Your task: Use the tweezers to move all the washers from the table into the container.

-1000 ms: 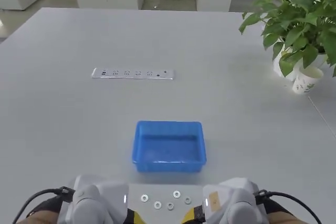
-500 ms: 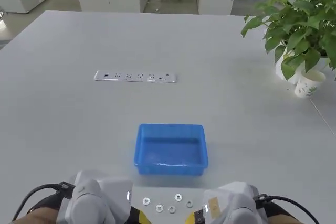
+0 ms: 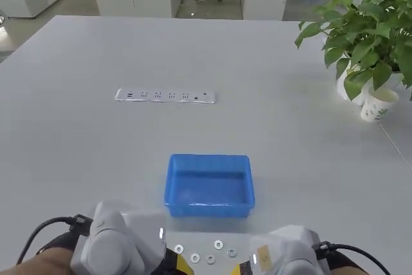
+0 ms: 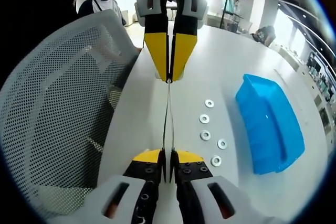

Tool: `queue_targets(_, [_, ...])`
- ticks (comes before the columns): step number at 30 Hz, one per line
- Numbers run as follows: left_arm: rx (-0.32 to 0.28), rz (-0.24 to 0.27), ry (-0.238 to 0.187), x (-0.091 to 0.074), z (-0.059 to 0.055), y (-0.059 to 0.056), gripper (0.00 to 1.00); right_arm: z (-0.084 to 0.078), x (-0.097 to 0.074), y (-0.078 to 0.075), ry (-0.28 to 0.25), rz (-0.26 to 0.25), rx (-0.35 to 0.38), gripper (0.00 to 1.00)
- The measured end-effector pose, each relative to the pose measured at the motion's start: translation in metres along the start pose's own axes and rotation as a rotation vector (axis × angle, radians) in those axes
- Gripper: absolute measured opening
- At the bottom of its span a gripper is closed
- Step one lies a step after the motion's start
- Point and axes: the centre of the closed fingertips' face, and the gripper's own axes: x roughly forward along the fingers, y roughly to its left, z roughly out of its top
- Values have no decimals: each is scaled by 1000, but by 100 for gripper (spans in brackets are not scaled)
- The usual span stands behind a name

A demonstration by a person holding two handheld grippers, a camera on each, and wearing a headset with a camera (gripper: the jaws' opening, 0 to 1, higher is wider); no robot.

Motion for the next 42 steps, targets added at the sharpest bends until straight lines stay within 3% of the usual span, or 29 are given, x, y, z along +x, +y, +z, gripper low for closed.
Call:
queue_targets(21, [15, 15, -24, 0, 0, 4, 9, 8, -8, -5, -41, -32, 22, 7])
queue_targets(27, [8, 33, -75, -4, 11, 8, 5, 13, -11, -6, -75, -39, 34, 7])
queue_targets(32, [11, 29, -83, -6, 15, 8, 5, 15, -13, -7, -86, -45, 43, 8])
queue_targets(42, [26, 32, -122, -13, 34, 9, 5, 23, -12, -9, -102, -53, 43, 8])
